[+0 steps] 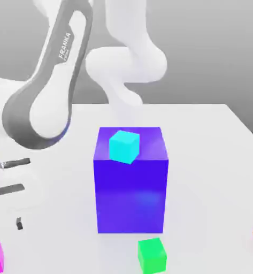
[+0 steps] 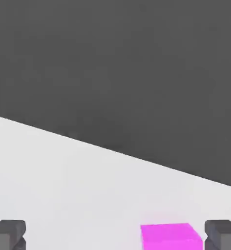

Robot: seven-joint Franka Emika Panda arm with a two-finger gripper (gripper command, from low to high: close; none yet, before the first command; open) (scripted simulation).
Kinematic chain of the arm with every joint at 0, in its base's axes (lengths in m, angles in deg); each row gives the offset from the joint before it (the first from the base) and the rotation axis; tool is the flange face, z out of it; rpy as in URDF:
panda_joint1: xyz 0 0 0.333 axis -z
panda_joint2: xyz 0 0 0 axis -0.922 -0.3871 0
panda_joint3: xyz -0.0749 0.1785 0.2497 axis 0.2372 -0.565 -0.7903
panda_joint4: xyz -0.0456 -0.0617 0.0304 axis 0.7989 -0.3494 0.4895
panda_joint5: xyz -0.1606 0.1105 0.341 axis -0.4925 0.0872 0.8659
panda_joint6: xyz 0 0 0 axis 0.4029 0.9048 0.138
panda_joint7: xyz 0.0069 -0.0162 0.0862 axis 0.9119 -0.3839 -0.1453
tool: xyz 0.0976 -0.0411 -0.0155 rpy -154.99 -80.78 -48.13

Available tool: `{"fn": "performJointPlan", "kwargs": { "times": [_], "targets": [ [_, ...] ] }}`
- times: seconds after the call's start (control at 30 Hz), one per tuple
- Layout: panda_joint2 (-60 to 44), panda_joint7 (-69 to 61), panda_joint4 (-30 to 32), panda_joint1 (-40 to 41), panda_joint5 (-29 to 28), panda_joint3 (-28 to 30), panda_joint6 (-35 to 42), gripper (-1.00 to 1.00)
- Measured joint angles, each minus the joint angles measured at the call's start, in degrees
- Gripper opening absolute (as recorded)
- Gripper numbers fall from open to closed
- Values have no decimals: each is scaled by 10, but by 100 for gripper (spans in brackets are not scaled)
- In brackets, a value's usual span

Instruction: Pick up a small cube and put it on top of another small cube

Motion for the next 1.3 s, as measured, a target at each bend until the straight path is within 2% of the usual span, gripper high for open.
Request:
{"fn": "performJointPlan", "kwargs": {
  "times": [0.07,0.17,0.2,0.4,0.57,0.97,1.3],
  "targets": [
    [-29,-20,-3,11,-9,4,-17,0],
    [-91,-50,-18,40,20,-27,-60,0],
    [-109,-58,-23,50,31,-39,-73,-100],
    [-118,-63,-26,54,37,-44,-78,-100],
    [-41,-34,-3,18,-18,0,-26,-100],
    [36,-239,55,-32,-131,-53,-35,-100],
    [89,-434,99,-58,-200,-114,-40,-100]
  ]
}}
